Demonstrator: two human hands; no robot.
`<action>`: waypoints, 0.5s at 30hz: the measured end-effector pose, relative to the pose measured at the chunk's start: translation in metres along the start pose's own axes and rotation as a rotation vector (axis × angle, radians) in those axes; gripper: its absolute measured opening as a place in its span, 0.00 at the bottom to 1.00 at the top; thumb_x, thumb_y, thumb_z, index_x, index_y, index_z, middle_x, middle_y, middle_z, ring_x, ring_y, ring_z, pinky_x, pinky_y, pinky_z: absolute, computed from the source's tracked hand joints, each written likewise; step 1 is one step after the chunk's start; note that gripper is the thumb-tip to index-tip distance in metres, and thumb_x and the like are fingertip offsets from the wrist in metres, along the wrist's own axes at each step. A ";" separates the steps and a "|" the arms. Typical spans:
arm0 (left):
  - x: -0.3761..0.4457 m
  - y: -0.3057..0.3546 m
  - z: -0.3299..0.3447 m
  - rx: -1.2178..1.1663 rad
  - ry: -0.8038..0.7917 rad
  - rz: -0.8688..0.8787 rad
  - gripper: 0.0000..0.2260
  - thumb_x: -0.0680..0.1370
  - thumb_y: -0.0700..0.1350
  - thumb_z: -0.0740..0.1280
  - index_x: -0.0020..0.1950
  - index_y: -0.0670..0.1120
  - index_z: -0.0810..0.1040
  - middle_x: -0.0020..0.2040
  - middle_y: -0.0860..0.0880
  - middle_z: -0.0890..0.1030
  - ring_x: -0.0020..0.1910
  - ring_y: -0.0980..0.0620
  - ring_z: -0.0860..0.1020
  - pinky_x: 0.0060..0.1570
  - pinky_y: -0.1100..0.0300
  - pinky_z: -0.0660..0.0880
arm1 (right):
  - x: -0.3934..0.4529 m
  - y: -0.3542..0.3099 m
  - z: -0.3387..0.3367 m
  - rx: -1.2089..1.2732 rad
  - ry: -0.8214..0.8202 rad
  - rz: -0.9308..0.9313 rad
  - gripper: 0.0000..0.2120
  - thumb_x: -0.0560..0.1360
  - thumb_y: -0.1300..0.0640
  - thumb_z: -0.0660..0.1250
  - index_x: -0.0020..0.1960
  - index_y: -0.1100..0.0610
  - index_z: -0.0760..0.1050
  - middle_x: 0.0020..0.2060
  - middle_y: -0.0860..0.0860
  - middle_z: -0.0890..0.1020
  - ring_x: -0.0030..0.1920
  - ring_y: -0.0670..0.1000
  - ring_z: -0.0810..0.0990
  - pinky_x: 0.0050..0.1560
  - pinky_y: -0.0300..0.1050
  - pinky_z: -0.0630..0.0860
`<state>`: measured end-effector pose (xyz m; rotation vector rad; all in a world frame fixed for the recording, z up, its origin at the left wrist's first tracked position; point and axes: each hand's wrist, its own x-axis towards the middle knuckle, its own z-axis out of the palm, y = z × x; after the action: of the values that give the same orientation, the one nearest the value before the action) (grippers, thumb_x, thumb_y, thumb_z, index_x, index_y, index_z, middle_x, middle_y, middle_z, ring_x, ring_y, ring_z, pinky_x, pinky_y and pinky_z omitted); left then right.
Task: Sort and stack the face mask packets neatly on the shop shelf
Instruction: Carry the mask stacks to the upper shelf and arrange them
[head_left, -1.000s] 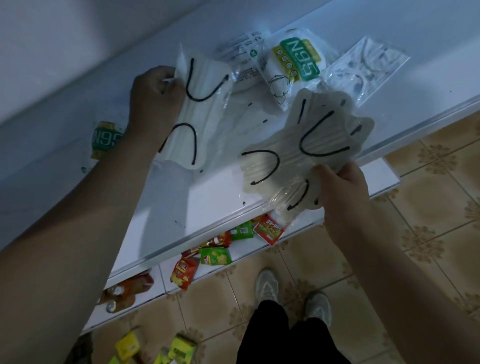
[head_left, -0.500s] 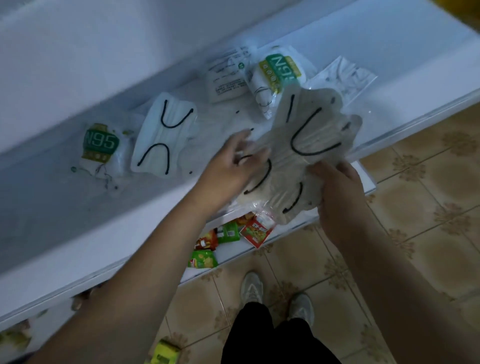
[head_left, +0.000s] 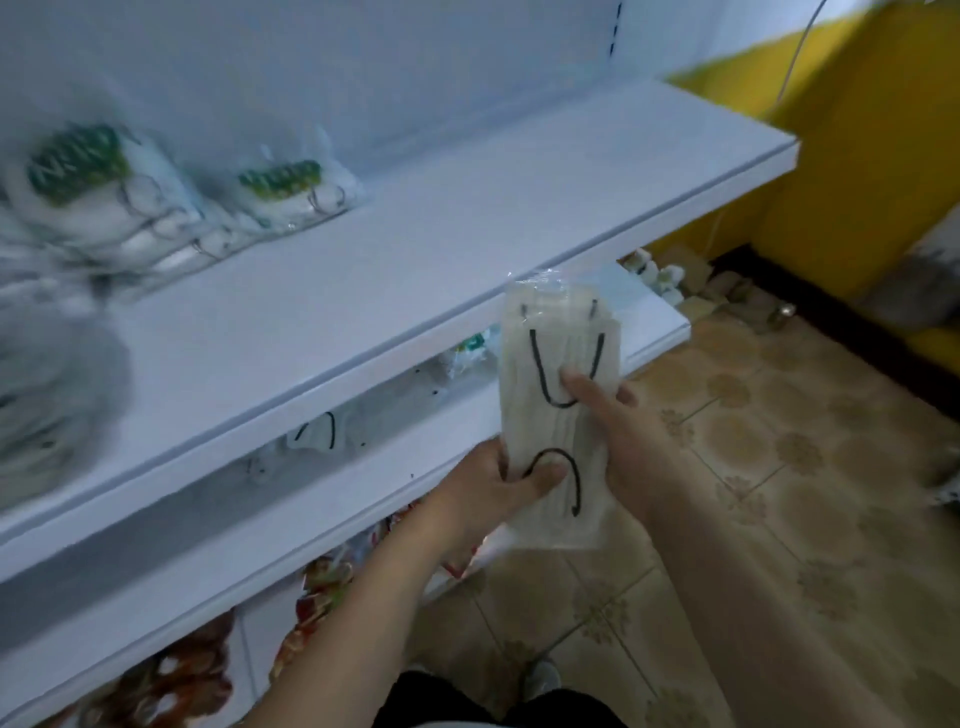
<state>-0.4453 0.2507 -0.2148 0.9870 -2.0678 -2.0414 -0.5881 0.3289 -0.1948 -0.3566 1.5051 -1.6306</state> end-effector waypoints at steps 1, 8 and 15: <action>-0.010 0.015 -0.010 0.041 0.029 0.023 0.08 0.77 0.51 0.71 0.53 0.51 0.81 0.49 0.52 0.87 0.48 0.55 0.85 0.50 0.57 0.82 | -0.003 -0.020 0.013 -0.034 -0.029 -0.041 0.20 0.72 0.49 0.74 0.58 0.60 0.80 0.50 0.59 0.85 0.52 0.62 0.84 0.54 0.60 0.80; -0.102 0.071 -0.128 0.016 0.333 0.209 0.10 0.79 0.51 0.71 0.58 0.50 0.80 0.53 0.52 0.86 0.53 0.53 0.84 0.57 0.52 0.80 | -0.014 -0.108 0.167 -0.123 -0.169 -0.336 0.04 0.76 0.55 0.70 0.50 0.54 0.81 0.43 0.49 0.87 0.45 0.49 0.86 0.48 0.48 0.81; -0.211 0.066 -0.261 0.014 0.726 0.315 0.04 0.79 0.44 0.70 0.53 0.52 0.80 0.44 0.58 0.85 0.42 0.64 0.82 0.44 0.70 0.74 | -0.034 -0.106 0.366 -0.035 -0.328 -0.314 0.05 0.76 0.52 0.71 0.46 0.54 0.82 0.41 0.49 0.87 0.43 0.50 0.86 0.45 0.47 0.81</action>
<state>-0.1796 0.1185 -0.0447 1.0992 -1.6980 -1.2553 -0.3498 0.0991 -0.0023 -0.8720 1.2739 -1.6861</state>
